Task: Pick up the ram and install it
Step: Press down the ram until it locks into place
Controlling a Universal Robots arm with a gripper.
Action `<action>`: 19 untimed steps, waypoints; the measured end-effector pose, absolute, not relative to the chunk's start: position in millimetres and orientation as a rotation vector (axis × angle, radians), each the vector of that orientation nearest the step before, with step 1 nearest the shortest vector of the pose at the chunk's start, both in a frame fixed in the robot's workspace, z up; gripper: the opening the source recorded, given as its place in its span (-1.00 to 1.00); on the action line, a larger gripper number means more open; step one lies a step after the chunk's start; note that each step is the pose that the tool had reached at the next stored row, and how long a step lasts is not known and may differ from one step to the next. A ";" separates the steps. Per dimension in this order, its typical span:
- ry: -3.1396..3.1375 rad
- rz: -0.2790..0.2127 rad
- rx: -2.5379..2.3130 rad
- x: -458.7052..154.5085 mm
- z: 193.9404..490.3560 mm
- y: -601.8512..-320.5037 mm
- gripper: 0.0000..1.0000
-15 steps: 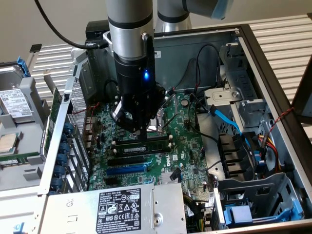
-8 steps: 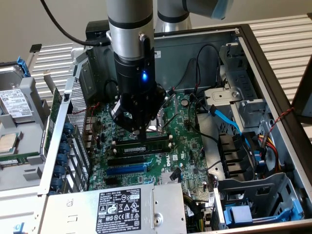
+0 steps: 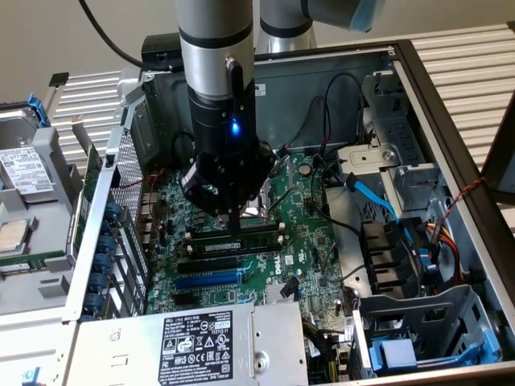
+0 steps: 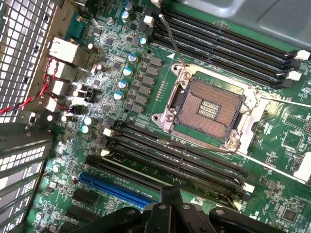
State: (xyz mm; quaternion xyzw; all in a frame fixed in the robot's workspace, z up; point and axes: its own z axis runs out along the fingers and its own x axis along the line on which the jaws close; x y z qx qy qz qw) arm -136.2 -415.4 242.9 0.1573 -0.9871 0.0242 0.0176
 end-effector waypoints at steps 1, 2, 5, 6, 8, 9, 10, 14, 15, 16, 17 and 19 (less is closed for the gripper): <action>-3.070 0.075 0.470 -136.2 242.8 -415.4 -0.79; -3.072 0.075 0.452 -136.2 242.8 -415.4 -0.79; -3.081 0.078 0.405 -136.1 242.8 -415.4 -0.79; -3.084 0.079 0.391 -136.1 242.7 -415.4 -0.79; -3.094 0.080 0.364 -136.2 242.7 -415.3 -0.79; -3.099 0.081 0.351 -136.2 242.8 -415.4 -0.79; -3.104 0.081 0.337 -136.2 242.7 -415.4 -0.79; -3.120 0.084 0.283 -136.2 242.7 -415.3 -0.79; -3.124 0.086 0.267 -136.2 242.8 -415.4 -0.79; -3.127 0.086 0.253 -136.1 242.7 -415.4 -0.79; -3.130 0.087 0.237 -136.1 242.7 -415.4 -0.79; -3.134 0.088 0.203 -136.2 242.8 -415.4 -0.79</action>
